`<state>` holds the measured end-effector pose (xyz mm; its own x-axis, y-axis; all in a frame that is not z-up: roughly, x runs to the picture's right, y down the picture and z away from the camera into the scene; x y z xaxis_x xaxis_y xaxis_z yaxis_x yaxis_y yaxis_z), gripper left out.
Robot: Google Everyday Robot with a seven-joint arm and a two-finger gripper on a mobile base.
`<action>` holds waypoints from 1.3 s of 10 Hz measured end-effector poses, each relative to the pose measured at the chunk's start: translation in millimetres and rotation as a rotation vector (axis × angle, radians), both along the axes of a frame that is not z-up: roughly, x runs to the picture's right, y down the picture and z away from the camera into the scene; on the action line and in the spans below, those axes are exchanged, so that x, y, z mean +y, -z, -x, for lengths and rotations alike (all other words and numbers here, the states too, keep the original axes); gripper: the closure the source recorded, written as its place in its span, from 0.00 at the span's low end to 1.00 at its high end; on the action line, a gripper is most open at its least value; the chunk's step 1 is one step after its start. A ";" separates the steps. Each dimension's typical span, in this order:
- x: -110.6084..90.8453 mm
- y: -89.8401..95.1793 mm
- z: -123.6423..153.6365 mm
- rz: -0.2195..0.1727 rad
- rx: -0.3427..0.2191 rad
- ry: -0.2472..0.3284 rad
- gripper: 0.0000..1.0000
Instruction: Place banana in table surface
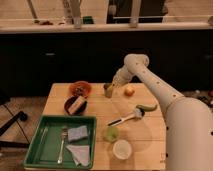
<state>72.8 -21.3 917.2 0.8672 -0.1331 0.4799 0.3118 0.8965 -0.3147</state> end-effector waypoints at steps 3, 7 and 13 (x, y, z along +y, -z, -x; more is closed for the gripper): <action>-1.7 3.1 1.4 -0.002 -0.005 0.007 1.00; -10.5 14.5 7.6 -0.025 -0.020 0.019 1.00; -24.0 33.6 11.2 -0.066 -0.033 0.029 1.00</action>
